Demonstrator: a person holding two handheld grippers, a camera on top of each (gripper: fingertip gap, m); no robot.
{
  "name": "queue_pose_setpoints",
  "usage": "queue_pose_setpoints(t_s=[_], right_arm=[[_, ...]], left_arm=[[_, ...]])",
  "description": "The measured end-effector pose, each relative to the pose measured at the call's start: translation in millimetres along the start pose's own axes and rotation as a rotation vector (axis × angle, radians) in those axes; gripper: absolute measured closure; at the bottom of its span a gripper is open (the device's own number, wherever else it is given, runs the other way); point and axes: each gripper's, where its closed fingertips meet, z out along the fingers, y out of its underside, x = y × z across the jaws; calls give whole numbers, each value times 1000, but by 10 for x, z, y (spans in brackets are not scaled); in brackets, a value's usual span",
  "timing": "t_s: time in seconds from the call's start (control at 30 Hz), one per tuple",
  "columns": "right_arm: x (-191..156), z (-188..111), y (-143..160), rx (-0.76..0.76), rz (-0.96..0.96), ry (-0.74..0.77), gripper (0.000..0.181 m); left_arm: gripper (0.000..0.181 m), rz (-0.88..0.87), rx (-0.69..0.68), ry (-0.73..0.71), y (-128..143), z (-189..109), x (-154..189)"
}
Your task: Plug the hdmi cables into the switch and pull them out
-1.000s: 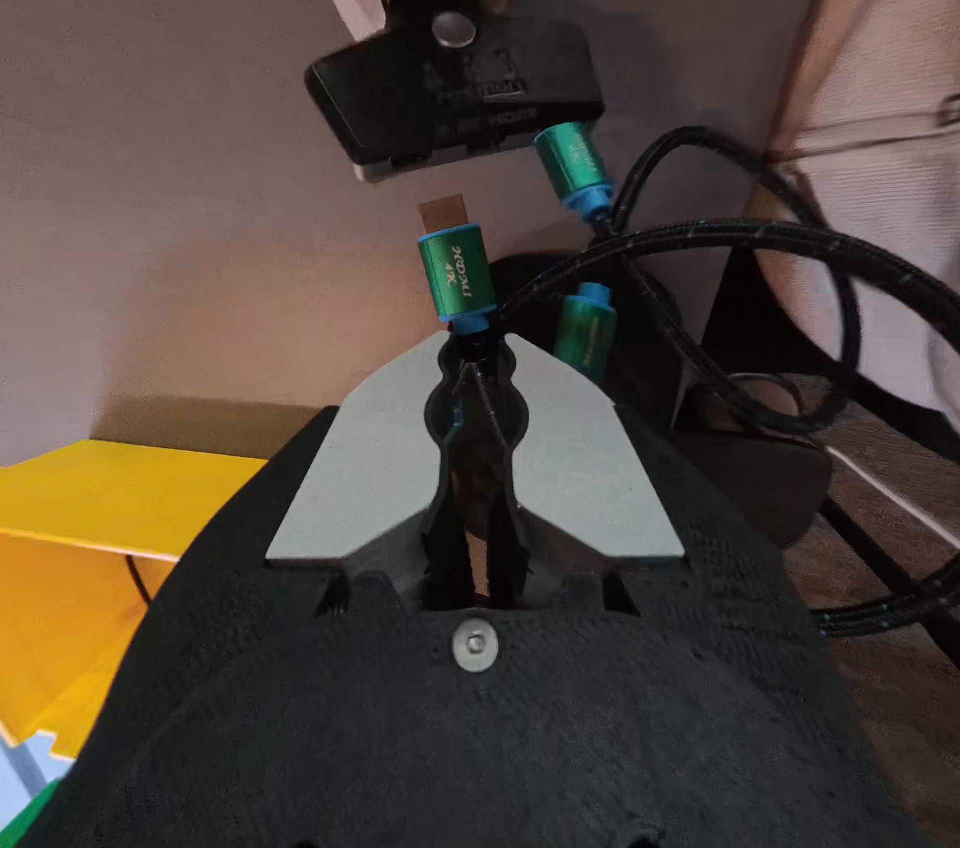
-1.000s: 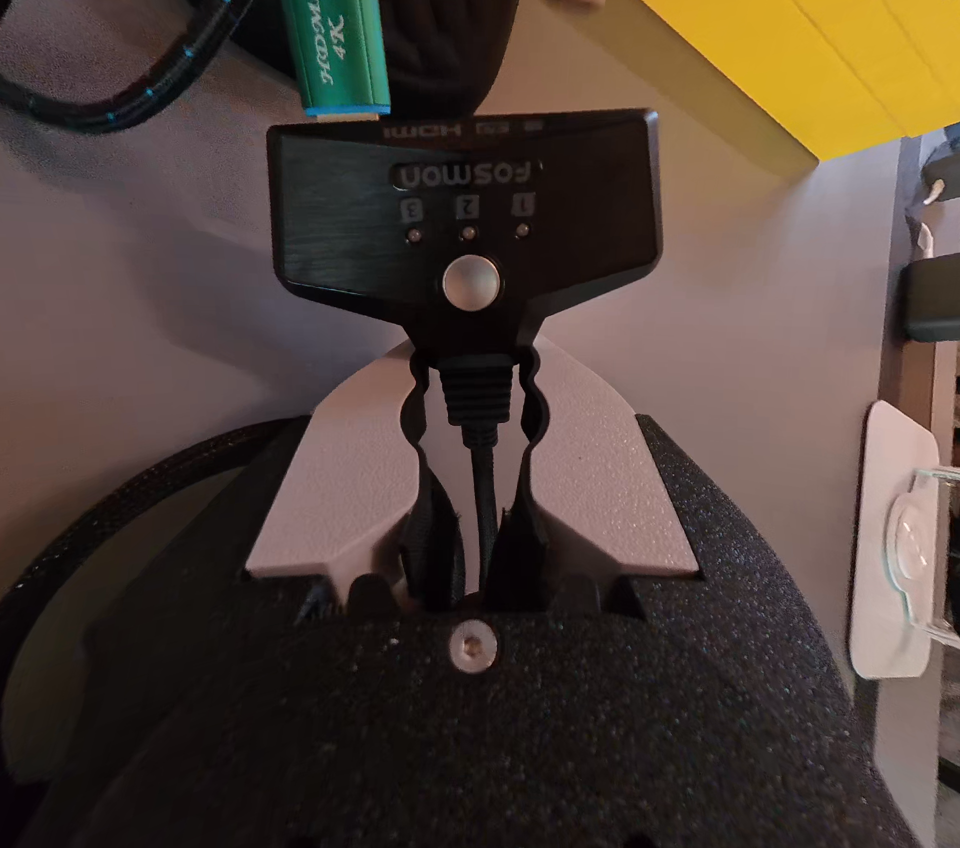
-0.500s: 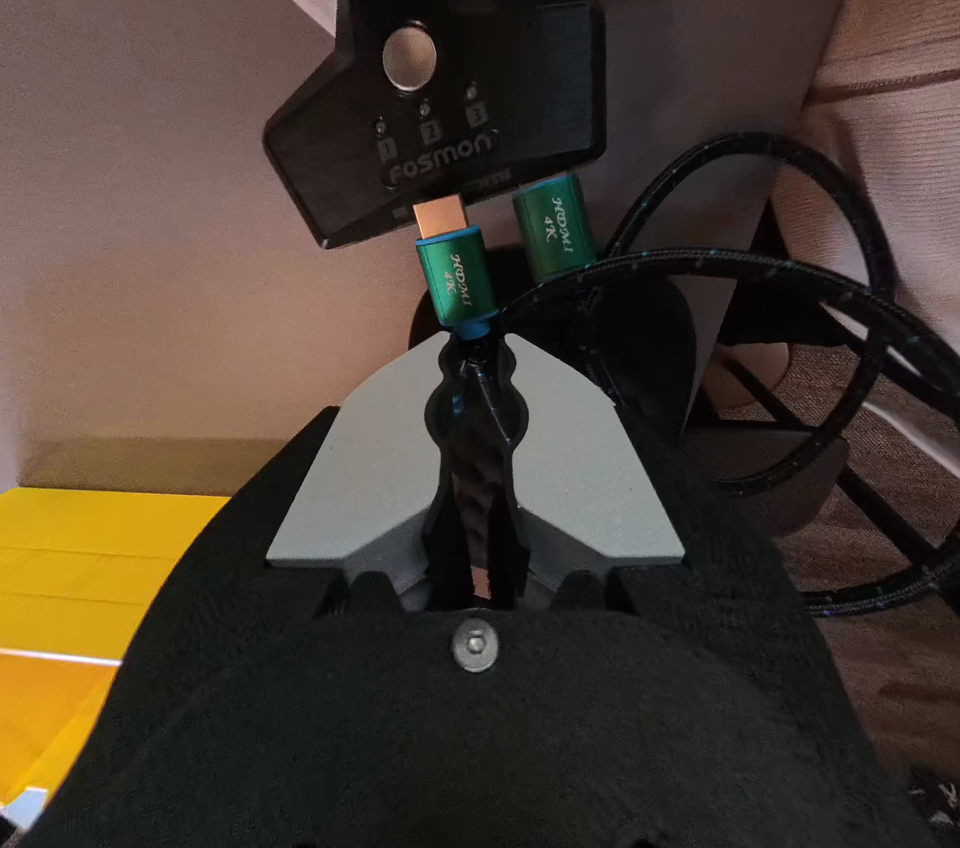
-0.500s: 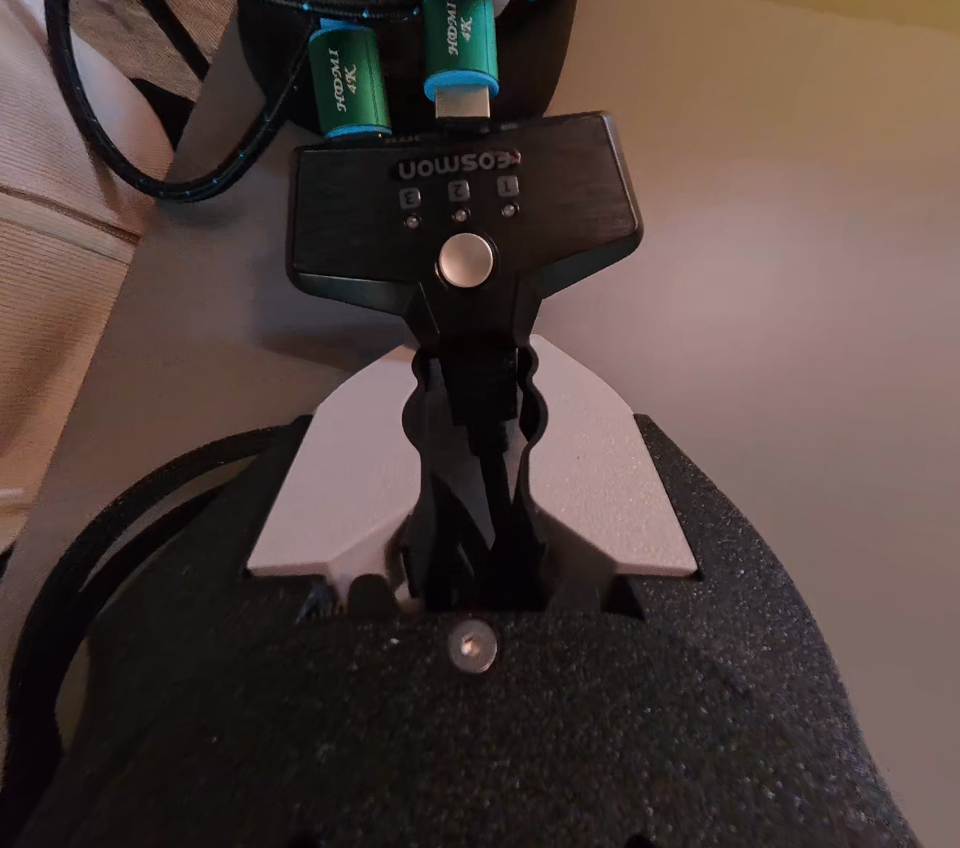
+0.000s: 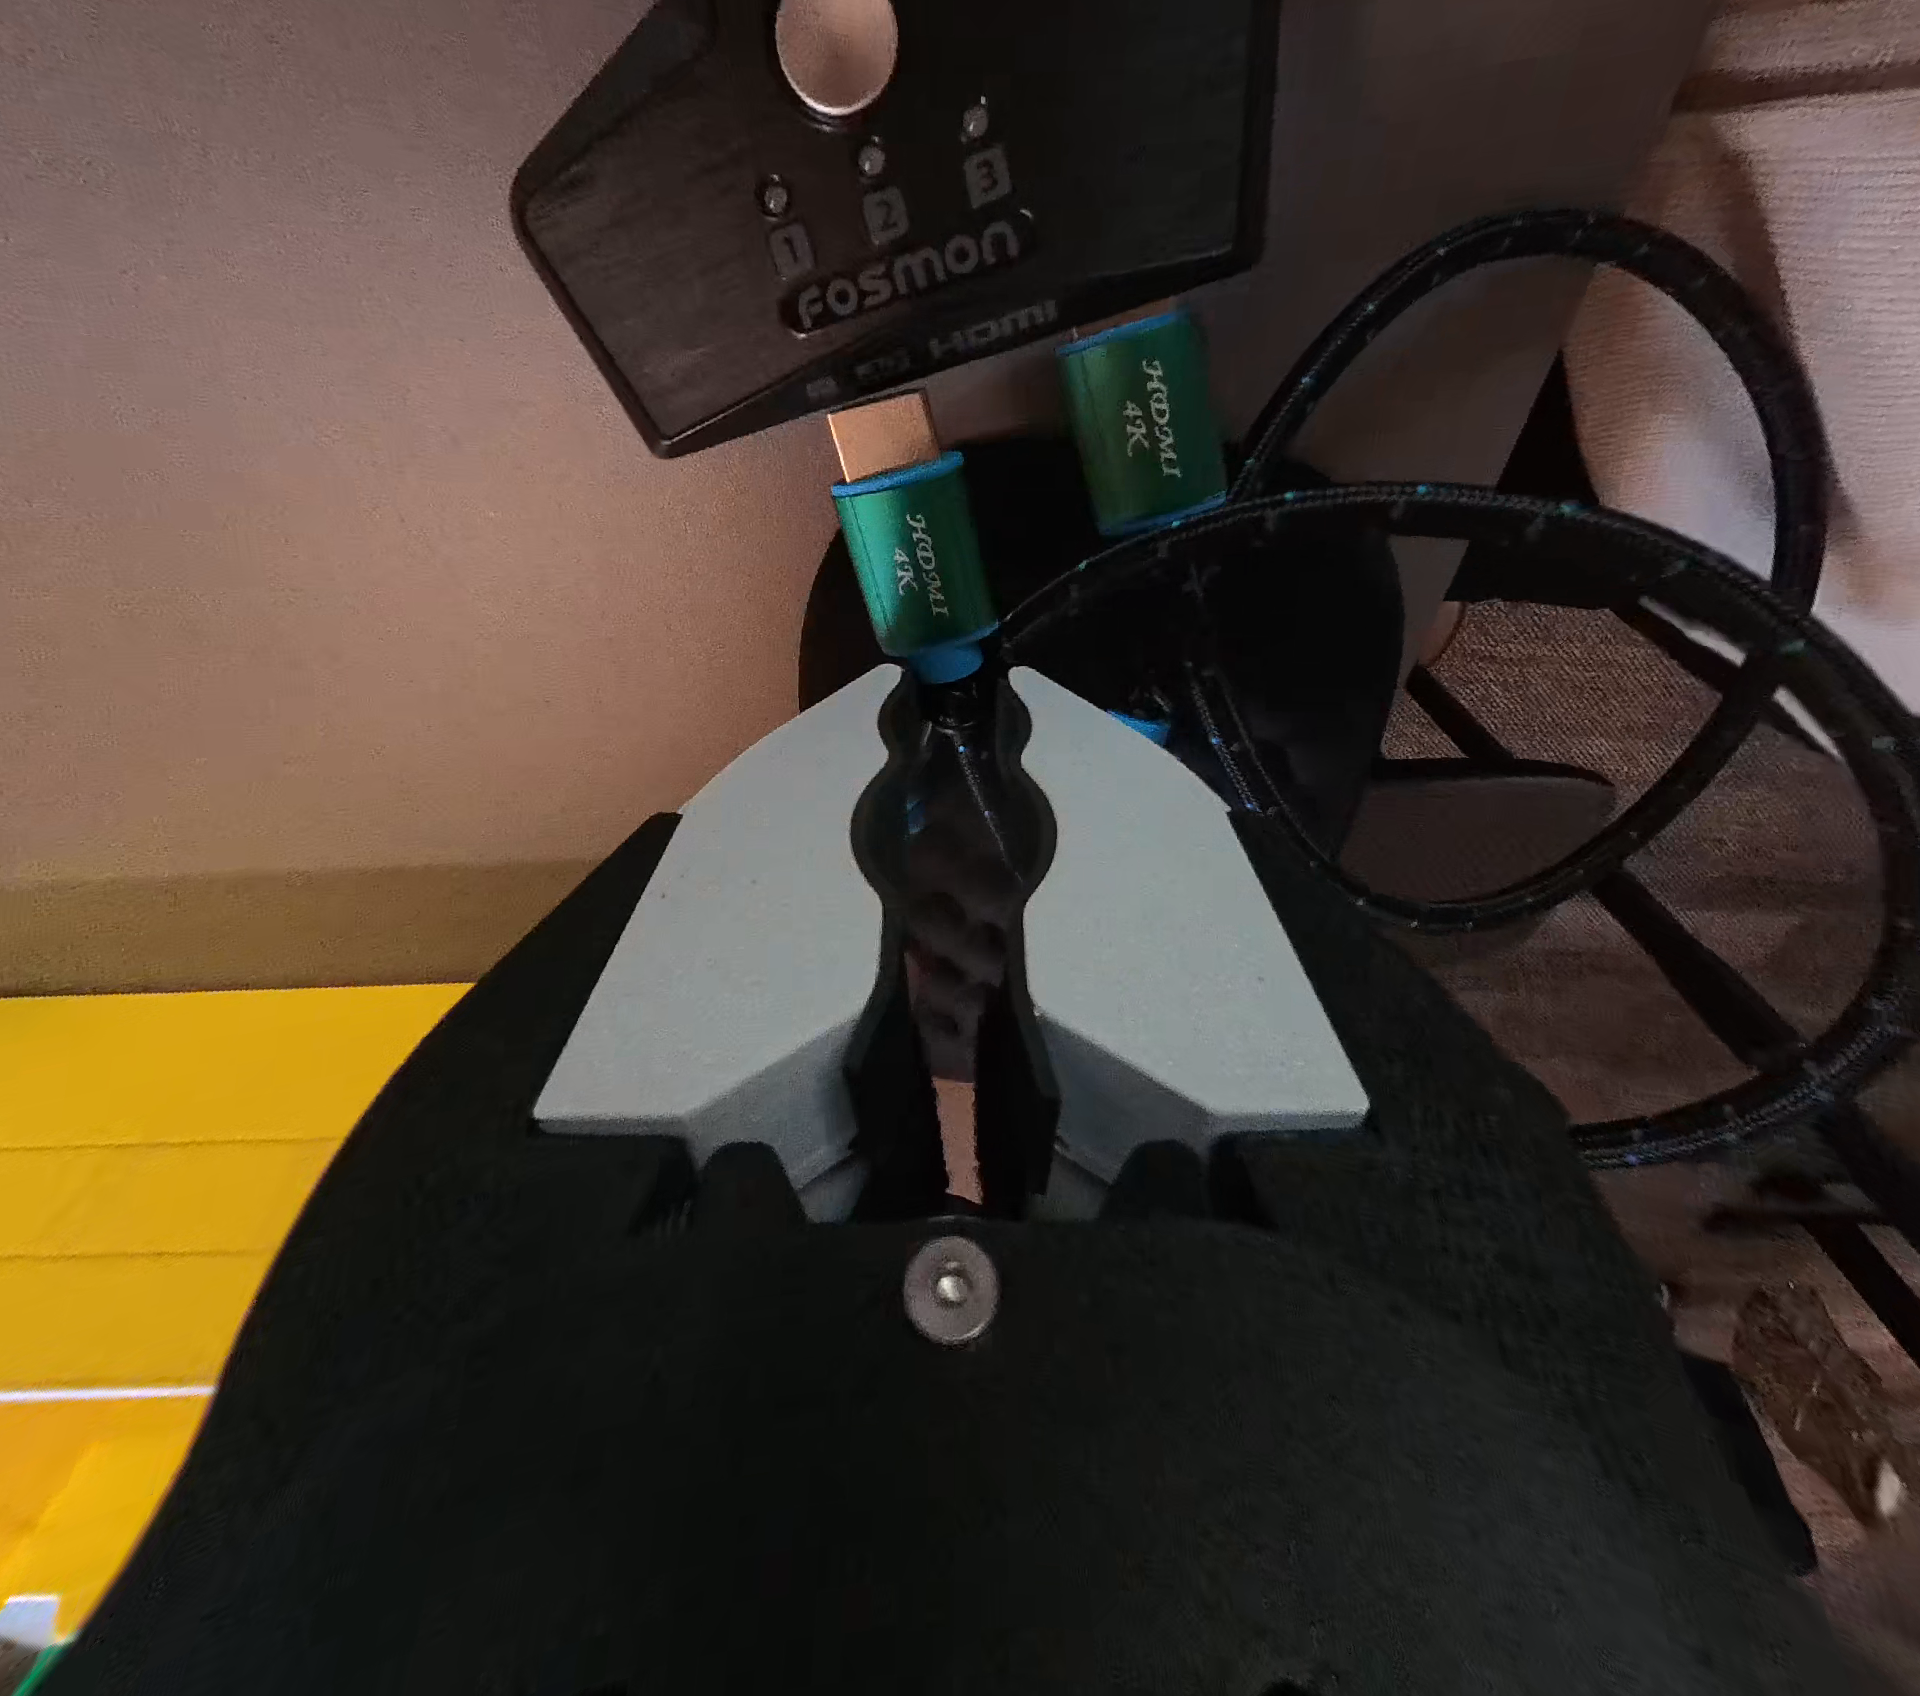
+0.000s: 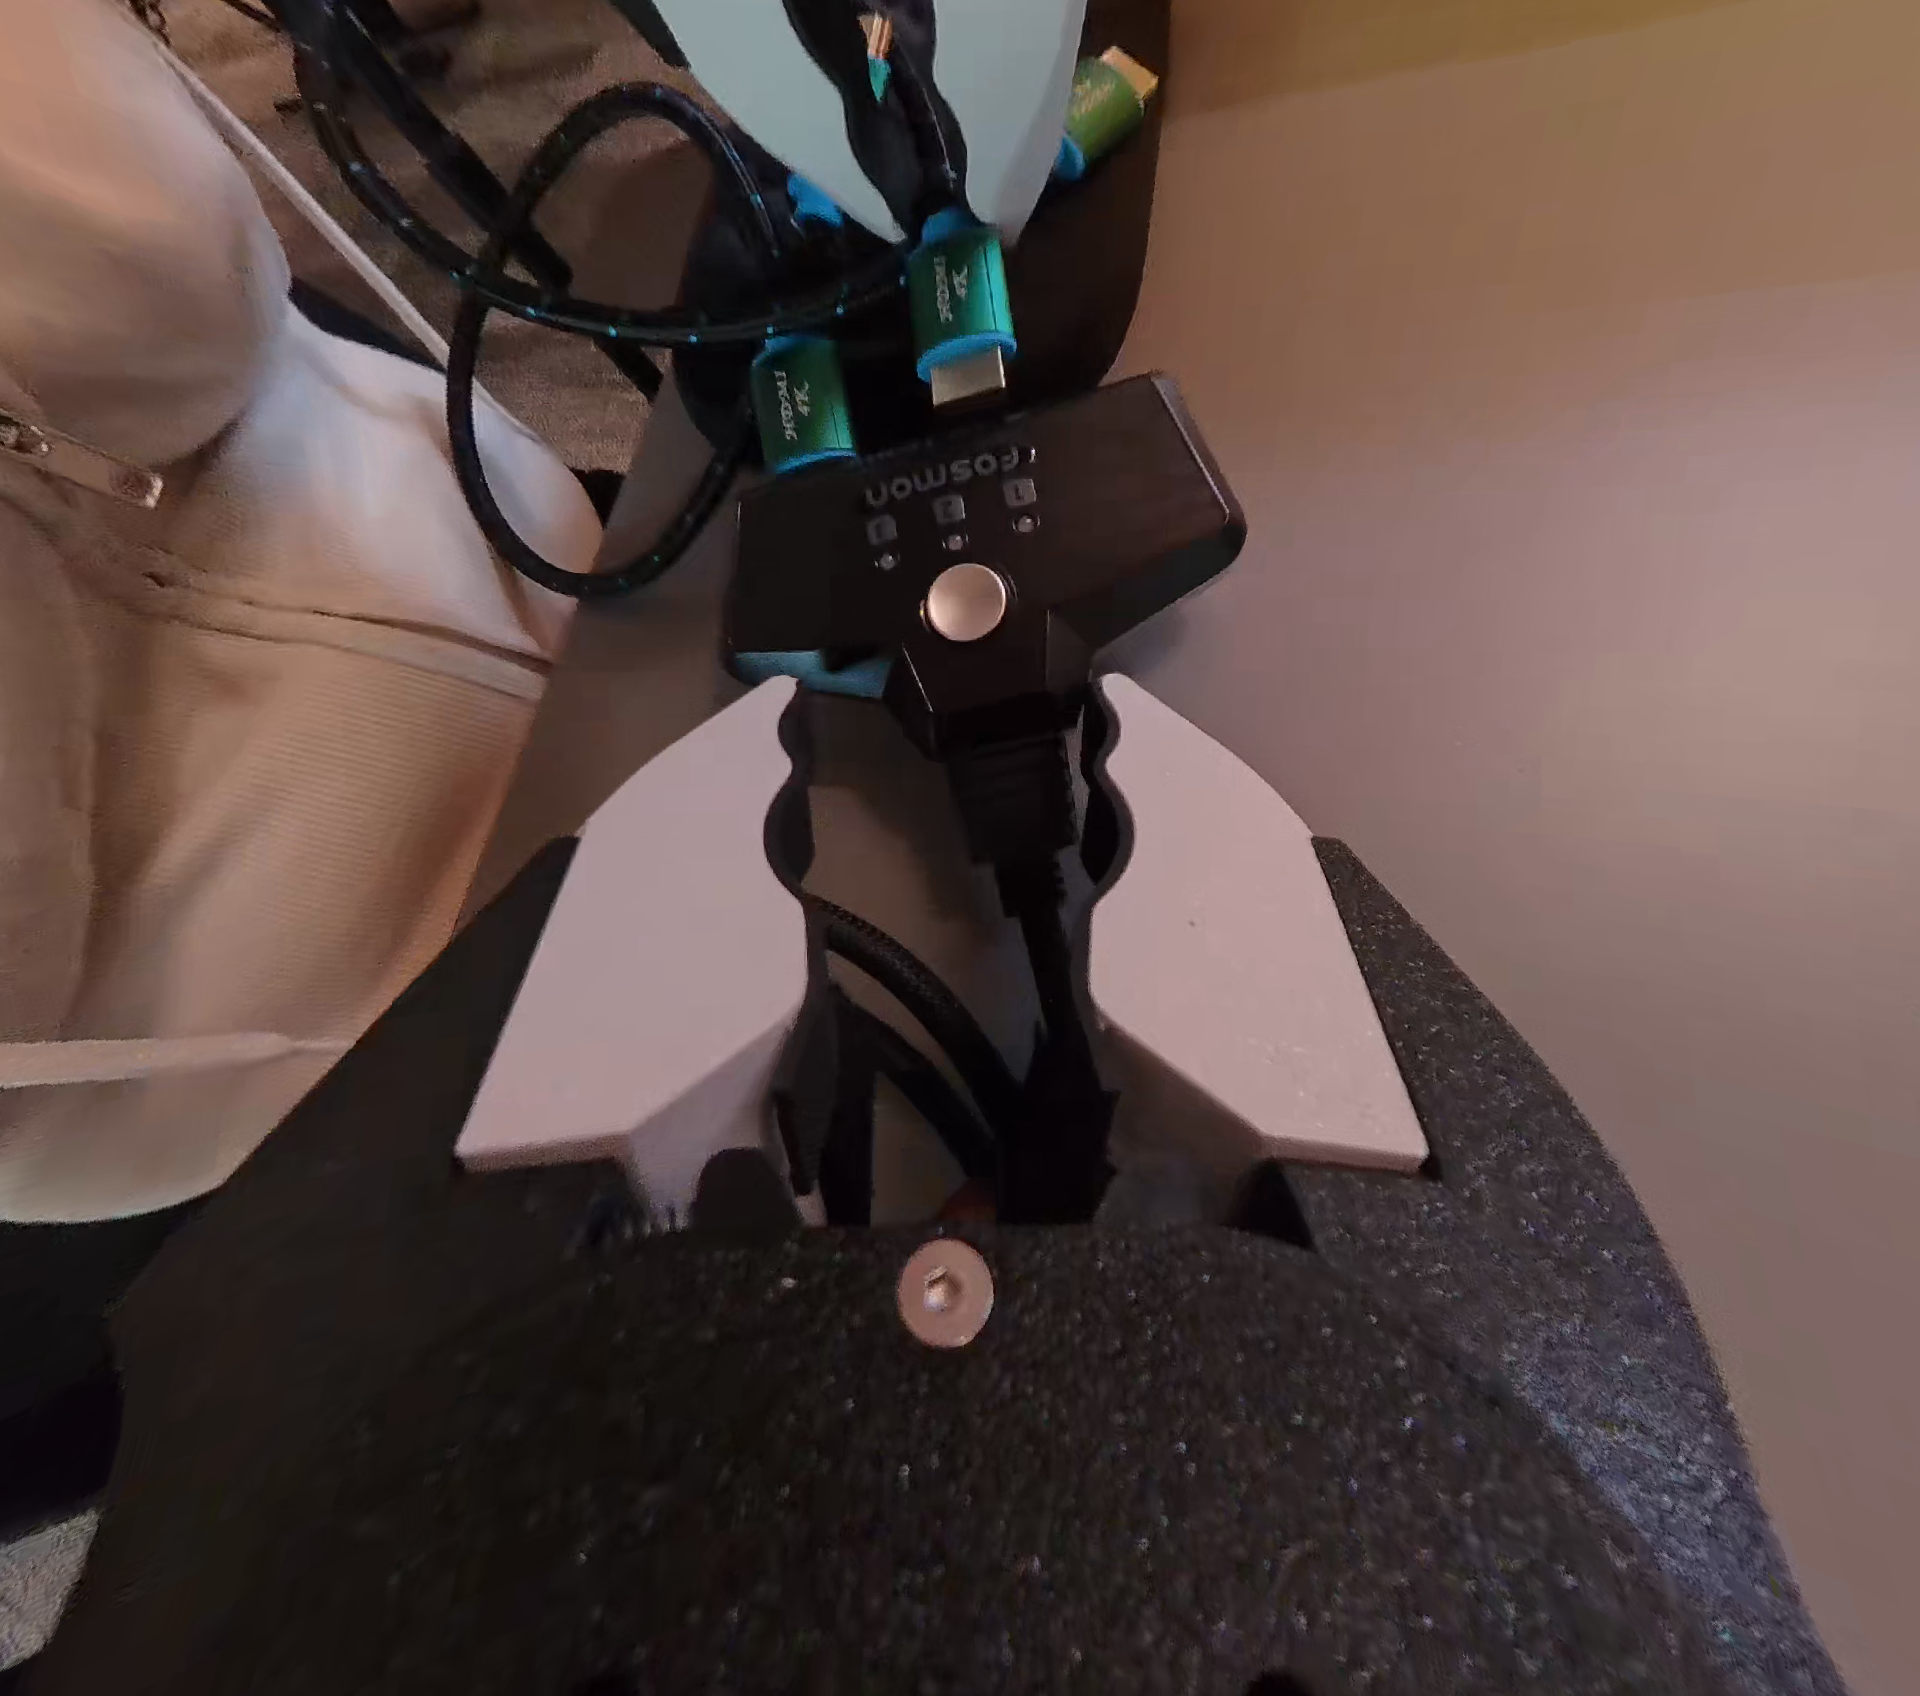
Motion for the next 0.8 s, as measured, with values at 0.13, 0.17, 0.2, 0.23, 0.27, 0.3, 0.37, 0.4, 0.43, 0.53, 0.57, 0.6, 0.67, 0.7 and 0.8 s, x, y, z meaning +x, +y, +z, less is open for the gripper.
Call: queue_pose_setpoints(t_s=[0.13,0.17,0.2,0.23,0.27,0.3,0.37,0.4,0.43,0.53,0.57,0.6,0.67,0.7,0.8], right_arm=[[46,159,165,-172,-109,88,125],[69,187,150,-181,-141,124,132],[104,198,142,-190,-162,159,142],[102,216,140,-190,-165,161,143],[95,226,138,-183,-157,155,143],[96,225,137,-174,-154,155,144],[97,223,129,-158,-155,165,144],[101,226,120,-149,-159,175,144],[99,225,110,-141,-165,183,144],[104,195,64,-92,-160,210,145],[115,187,69,-90,-155,222,145],[119,183,69,-87,-150,226,145],[133,173,63,-77,-138,226,145],[140,172,66,-75,-131,224,145],[160,172,58,-69,-122,230,145]], left_arm=[[168,7,-23,2,41,4,29],[168,16,-40,11,53,5,43],[168,28,-65,21,70,7,58],[168,40,-94,26,92,13,70],[168,51,-115,32,103,16,77],[168,55,-127,38,106,15,80],[168,64,-157,64,125,13,93],[169,72,-175,79,135,12,101],[169,79,-193,93,144,12,105],[169,86,-217,105,142,-2,80],[168,83,-212,97,128,-8,62],[169,80,-209,93,121,-10,52],[169,66,-201,82,115,-5,30],[169,56,-197,76,112,-1,19],[169,44,-215,71,120,9,0]])
